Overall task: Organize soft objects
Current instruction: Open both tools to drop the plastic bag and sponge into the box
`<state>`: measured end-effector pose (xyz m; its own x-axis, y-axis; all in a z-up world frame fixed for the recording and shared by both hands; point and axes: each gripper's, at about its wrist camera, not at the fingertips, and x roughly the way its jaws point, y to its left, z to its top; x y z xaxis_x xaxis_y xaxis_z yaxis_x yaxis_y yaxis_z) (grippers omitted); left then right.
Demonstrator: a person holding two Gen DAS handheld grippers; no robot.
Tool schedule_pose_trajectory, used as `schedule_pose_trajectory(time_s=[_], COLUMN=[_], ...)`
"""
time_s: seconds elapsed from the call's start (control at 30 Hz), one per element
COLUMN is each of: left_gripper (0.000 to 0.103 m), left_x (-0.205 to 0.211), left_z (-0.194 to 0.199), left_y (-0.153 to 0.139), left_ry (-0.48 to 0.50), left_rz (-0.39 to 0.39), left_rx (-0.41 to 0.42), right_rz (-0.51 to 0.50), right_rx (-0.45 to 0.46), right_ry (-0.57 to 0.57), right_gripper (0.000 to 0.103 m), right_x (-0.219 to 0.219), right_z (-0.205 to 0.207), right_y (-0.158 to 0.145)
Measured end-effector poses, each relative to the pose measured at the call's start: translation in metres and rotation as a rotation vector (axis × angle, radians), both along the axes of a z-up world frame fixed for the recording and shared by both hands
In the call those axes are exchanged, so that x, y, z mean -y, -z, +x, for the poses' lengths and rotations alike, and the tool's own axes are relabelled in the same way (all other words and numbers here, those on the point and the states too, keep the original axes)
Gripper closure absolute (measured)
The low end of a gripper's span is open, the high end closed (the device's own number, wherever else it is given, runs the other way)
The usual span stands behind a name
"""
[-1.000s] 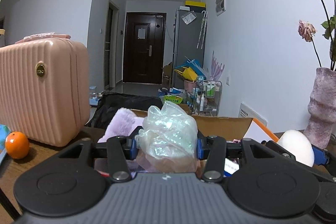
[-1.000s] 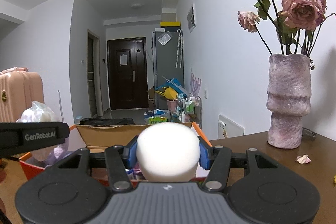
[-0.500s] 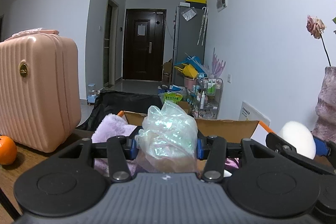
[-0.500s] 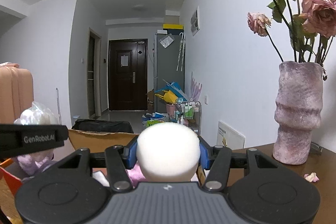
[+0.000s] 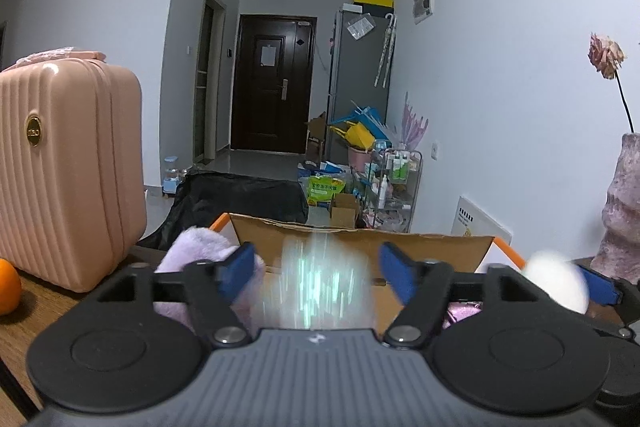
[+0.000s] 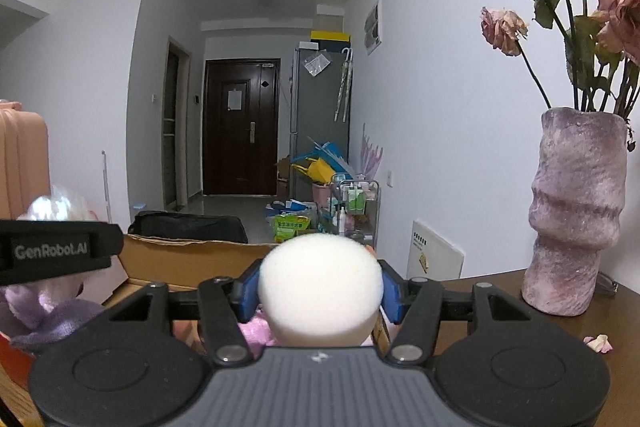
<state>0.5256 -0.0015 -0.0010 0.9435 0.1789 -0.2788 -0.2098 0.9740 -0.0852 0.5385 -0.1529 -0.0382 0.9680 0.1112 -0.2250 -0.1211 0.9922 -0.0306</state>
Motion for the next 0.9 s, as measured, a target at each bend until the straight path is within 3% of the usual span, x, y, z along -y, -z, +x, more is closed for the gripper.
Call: schedule_pose_trajectory(time_s=[0.1,0.23,0.3,0.9], left_gripper=[0.014,0.001,0.0,0.0], left_x=[-0.003,-0.002,-0.002,-0.006], left_z=[-0.002,-0.002,-0.004,-0.023], left_y=[-0.001,-0.001,-0.003,-0.004], left_ry=[-0.01,-0.026,-0.032,-0.022], left_rz=[-0.007,-0.01,-0.013,-0.046], left_rx=[0.011,0.021,0.034,0.044], right_rz=[0.002,0.005,0.006,-0.001], right_rx=[0.004,0.007,-0.003,0.011], right_ry=[0.007,0.016,0.014,0.025], right_gripper=[0.018,0.011,0.001,0.0], right_x=[0.001,0.002,0.003,0.006], right_z=[-0.001,-0.002,0.0,-0.014], right_y=[0.0,0.001,0.002,0.003])
